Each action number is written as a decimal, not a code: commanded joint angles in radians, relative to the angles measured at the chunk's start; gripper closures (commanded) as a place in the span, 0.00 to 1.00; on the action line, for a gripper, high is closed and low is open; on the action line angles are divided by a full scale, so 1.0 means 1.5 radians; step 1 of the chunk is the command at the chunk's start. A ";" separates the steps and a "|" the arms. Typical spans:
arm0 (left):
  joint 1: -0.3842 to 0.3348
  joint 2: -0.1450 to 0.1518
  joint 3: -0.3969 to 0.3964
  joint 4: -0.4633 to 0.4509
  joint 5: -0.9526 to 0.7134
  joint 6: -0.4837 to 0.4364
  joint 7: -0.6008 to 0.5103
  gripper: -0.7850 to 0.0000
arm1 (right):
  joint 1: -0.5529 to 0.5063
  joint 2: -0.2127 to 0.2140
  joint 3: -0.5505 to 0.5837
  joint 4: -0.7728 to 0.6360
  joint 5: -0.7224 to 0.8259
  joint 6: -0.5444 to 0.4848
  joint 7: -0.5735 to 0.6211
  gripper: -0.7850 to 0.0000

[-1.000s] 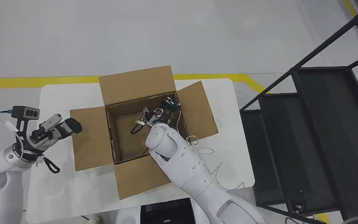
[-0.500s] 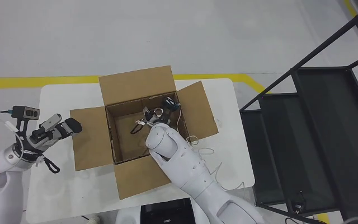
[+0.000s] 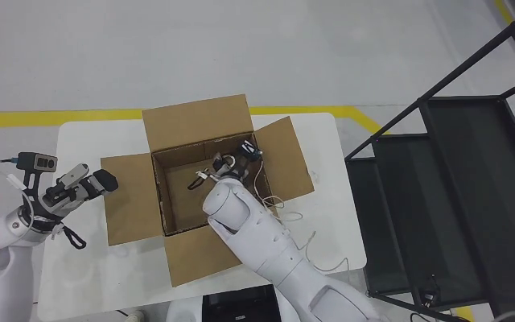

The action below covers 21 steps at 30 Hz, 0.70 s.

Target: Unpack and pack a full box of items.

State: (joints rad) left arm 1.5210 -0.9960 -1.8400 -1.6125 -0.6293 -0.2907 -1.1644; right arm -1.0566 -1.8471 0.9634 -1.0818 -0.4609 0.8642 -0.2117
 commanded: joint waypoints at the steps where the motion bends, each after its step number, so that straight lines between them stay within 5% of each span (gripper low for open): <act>1: 0.000 0.000 0.000 0.000 0.000 0.000 0.000 0.00 | 0.012 -0.002 -0.009 0.018 0.016 0.015 -0.013 0.42; 9: 0.000 0.000 0.000 0.000 0.000 0.000 0.000 0.00 | 0.058 -0.014 -0.028 0.096 0.095 0.039 -0.049 0.34; 21: 0.000 0.000 0.000 0.000 0.000 0.000 0.000 0.00 | 0.121 -0.035 -0.055 0.204 0.205 0.028 -0.160 0.53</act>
State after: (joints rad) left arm 1.5210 -0.9960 -1.8400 -1.6125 -0.6293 -0.2907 -1.1644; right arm -0.8827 -1.8970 0.8844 -0.7883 -0.1662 0.9080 -0.4339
